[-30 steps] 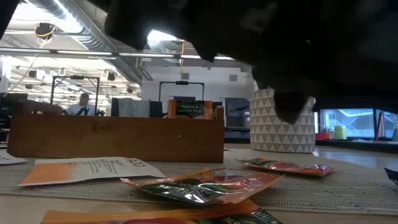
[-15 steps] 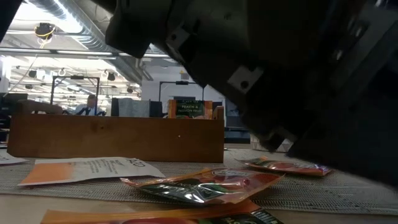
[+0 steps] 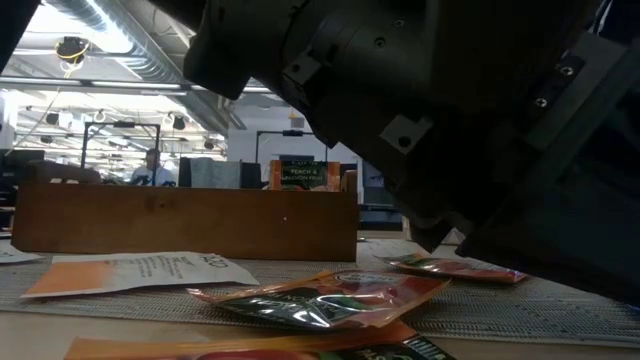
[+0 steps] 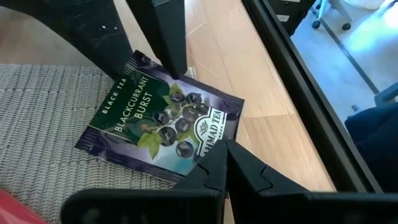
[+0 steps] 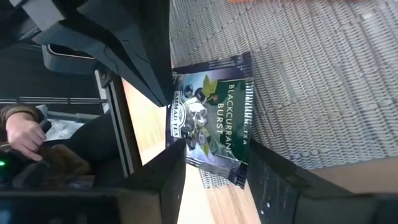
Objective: Pick & Place Tea
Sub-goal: Put the violet tea bag into the middle section of the wooden organizer
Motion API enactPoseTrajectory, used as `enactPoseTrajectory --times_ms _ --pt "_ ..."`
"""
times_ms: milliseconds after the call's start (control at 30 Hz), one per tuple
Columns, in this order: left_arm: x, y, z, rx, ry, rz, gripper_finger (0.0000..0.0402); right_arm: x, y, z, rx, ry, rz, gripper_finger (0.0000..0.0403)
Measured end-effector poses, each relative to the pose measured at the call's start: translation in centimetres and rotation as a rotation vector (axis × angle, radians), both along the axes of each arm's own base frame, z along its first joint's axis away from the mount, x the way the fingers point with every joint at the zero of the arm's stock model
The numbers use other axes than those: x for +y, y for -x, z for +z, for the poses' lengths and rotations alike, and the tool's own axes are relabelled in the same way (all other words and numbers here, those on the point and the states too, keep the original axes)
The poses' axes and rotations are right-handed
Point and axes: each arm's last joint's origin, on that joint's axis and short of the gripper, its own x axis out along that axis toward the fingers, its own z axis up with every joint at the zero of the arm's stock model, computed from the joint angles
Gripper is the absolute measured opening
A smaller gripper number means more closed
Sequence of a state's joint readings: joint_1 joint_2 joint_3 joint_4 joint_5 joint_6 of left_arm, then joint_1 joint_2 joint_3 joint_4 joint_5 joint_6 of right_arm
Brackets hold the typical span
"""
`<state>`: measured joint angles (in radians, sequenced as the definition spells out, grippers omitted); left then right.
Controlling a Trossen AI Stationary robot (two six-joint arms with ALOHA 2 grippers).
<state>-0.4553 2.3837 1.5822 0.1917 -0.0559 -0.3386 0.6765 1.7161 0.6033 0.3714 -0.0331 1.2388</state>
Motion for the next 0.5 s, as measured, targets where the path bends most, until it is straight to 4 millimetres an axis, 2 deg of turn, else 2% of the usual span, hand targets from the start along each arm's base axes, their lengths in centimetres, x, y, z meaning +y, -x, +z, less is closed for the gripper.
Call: enactPoseTrajectory --times_ms 133,433,500 --pt "0.01 0.01 -0.05 0.002 -0.002 0.001 0.0003 -0.08 -0.05 -0.03 0.019 -0.023 0.02 0.0124" --pt "0.01 0.02 -0.12 0.004 -0.003 0.002 0.0003 -0.09 -0.06 -0.03 0.022 -0.026 0.026 0.0015" --pt "0.01 0.02 -0.04 0.003 0.0 0.001 0.0003 -0.1 -0.07 -0.03 0.019 -0.022 0.023 0.0007"
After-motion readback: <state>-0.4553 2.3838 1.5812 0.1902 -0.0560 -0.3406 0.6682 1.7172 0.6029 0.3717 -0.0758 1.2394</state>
